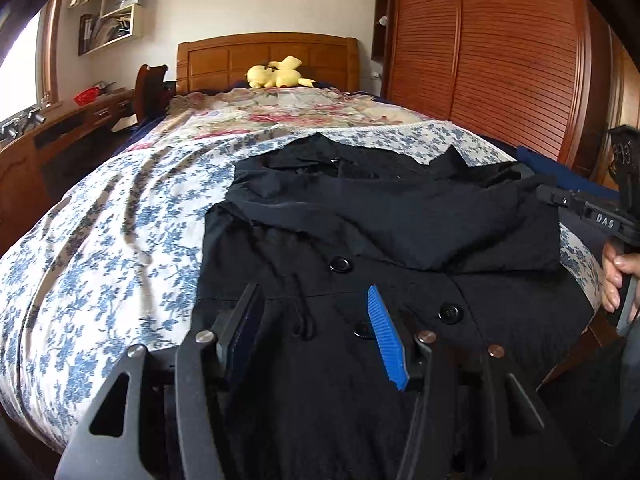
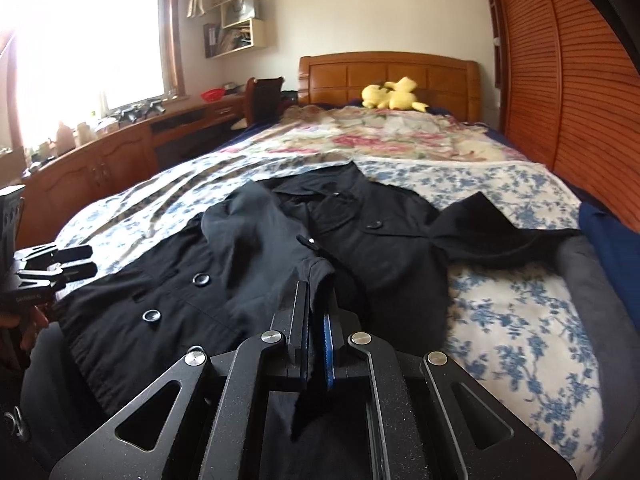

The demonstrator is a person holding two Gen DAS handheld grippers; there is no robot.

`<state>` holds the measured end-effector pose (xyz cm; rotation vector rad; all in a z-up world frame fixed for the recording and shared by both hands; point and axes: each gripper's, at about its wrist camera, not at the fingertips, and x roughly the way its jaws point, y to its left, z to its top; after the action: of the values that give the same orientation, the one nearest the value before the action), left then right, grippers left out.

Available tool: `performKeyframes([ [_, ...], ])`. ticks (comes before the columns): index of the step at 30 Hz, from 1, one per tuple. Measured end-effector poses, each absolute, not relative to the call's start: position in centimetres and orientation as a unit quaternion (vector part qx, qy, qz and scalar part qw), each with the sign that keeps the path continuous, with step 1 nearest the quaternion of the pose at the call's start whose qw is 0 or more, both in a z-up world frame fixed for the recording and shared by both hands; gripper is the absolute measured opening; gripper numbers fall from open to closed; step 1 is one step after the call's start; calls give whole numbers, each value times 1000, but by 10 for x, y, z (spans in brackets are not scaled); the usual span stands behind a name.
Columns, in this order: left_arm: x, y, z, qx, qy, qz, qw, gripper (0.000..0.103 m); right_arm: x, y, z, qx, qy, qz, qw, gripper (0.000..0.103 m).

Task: Fold large clothes
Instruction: 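Grasp the coat side edge with the right tool, fold it inward, release, then move the right tool to the other sleeve cuff and close on it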

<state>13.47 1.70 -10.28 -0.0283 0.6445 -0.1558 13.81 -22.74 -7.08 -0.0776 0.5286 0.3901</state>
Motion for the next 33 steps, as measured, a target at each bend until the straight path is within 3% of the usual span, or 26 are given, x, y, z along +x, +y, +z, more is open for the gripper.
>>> performKeyframes([
  [8, 134, 15, -100, -12, 313, -78, 946, 53, 138, -225, -74, -55, 257, 170, 950, 7],
  [12, 139, 12, -97, -11, 308, -77, 948, 53, 141, -230, -77, -67, 242, 131, 959, 53],
  [18, 160, 7, -96, -9, 301, -85, 950, 53, 151, -230, -87, -56, 251, 146, 955, 54],
  [33, 247, -24, -108, 2, 288, -117, 951, 53, 195, -211, -164, -84, 374, 146, 912, 55],
])
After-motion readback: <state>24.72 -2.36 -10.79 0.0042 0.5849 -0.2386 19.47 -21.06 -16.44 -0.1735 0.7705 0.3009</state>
